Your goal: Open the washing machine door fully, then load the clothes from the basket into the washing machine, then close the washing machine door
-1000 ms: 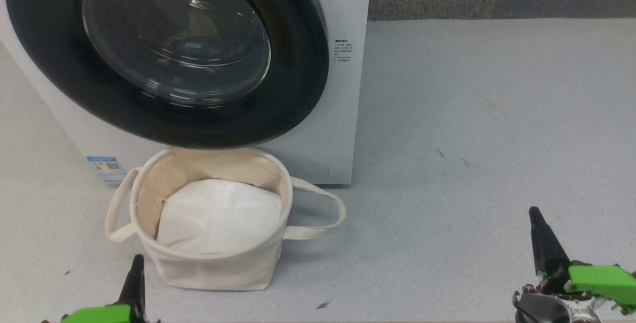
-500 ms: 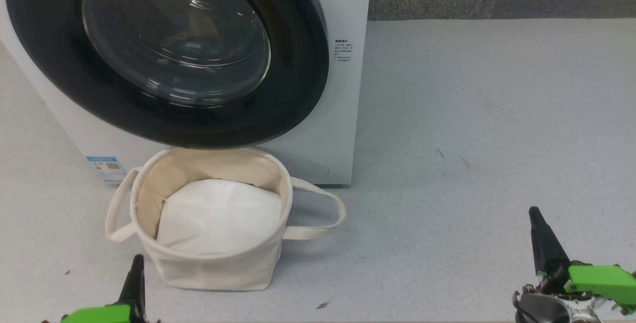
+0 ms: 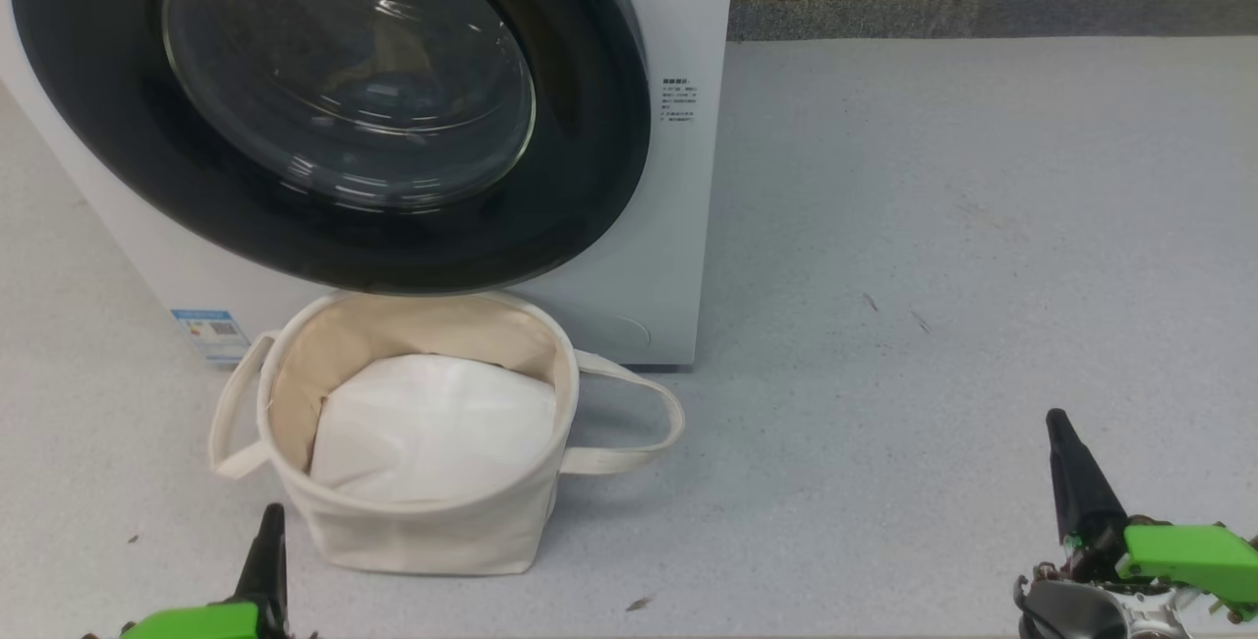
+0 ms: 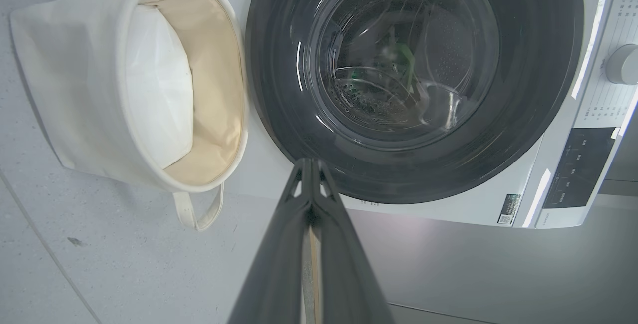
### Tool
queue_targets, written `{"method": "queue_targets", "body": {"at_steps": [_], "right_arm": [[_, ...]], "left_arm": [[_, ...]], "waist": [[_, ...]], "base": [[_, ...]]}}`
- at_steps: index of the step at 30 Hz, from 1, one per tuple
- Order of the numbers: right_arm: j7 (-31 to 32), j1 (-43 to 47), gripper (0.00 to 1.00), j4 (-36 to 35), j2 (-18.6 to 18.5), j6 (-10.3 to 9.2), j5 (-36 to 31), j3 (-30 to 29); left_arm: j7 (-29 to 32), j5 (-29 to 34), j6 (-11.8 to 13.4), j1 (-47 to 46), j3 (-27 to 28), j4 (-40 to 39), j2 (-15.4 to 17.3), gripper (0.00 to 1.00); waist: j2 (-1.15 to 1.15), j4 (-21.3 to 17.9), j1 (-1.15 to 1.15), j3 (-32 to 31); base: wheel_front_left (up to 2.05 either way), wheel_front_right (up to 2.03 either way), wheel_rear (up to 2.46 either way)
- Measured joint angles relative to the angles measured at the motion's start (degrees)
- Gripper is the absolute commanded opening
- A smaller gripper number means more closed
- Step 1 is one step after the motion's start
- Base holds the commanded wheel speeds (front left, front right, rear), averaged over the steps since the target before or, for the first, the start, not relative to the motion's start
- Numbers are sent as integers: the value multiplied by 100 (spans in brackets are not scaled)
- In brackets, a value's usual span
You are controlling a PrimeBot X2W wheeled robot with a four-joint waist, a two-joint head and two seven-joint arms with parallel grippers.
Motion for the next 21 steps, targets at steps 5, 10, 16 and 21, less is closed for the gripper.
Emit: {"method": "queue_targets", "body": {"at_steps": [5, 10, 16, 21], "right_arm": [[0, 0, 0, 0, 0, 0, 0, 0], [0, 0, 0, 0, 0, 0, 0, 0], [0, 0, 0, 0, 0, 1, 0, 0], [0, 0, 0, 0, 0, 0, 0, 0]], "left_arm": [[0, 0, 0, 0, 1, 0, -1, 0], [0, 0, 0, 0, 2, 0, -1, 0], [0, 1, 0, 0, 2, 0, -2, 0], [0, 1, 0, 0, 3, 0, -2, 0]], "waist": [[0, 0, 0, 0], [0, 0, 0, 0], [0, 0, 0, 0], [0, 0, 0, 0]], "base": [[0, 0, 0], [0, 0, 0], [0, 0, 0], [0, 0, 0]]}}
